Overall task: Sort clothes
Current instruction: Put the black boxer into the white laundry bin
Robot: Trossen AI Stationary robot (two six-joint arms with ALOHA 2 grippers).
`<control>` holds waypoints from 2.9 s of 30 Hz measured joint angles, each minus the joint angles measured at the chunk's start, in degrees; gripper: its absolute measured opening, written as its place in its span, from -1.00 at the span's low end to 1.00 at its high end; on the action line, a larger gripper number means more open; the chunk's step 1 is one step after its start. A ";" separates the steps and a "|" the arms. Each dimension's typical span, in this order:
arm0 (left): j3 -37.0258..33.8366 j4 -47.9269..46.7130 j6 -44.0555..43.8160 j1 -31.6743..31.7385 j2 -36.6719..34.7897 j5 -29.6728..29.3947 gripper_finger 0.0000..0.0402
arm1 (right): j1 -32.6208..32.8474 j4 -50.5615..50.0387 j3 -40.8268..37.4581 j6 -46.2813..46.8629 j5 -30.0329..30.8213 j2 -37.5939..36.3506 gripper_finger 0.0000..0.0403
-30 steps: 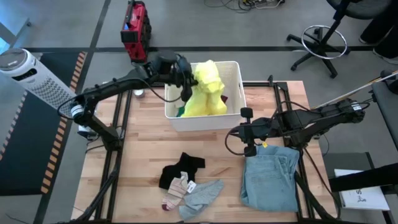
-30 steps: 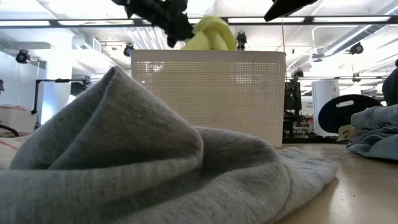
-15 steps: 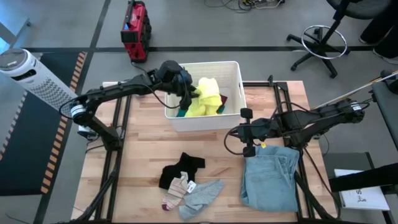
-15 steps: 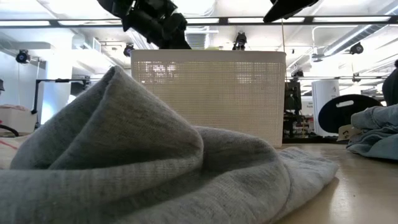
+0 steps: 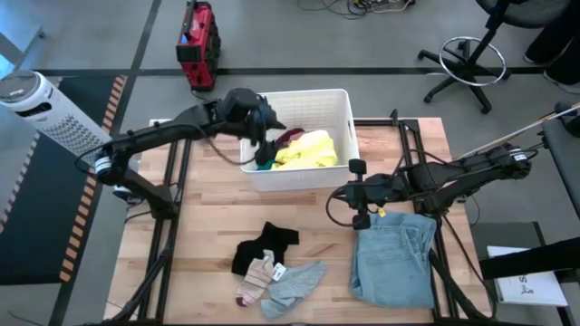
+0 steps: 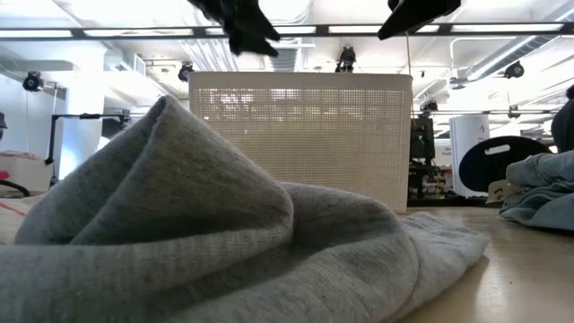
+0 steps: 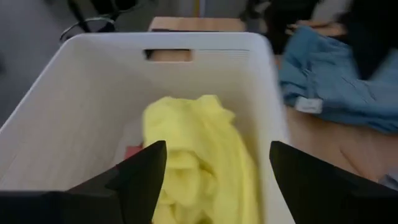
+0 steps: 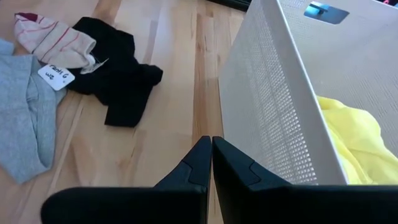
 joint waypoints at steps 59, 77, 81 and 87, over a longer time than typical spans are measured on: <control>-39.30 31.62 -15.63 -29.96 10.23 -7.82 0.04 | 0.00 3.12 -0.93 0.46 -0.10 0.00 -1.00; -22.41 11.87 -12.69 -30.63 2.73 -11.58 -0.99 | 1.38 14.15 -14.91 2.03 -7.62 -2.69 -1.00; -17.88 8.02 -11.43 -30.63 -1.47 -14.45 -1.00 | 4.09 14.78 -16.03 3.02 -7.64 -4.31 -1.00; -9.22 4.53 -8.94 -30.57 -6.22 -19.78 -1.00 | 7.12 11.21 -15.11 9.91 -7.58 -7.51 -1.00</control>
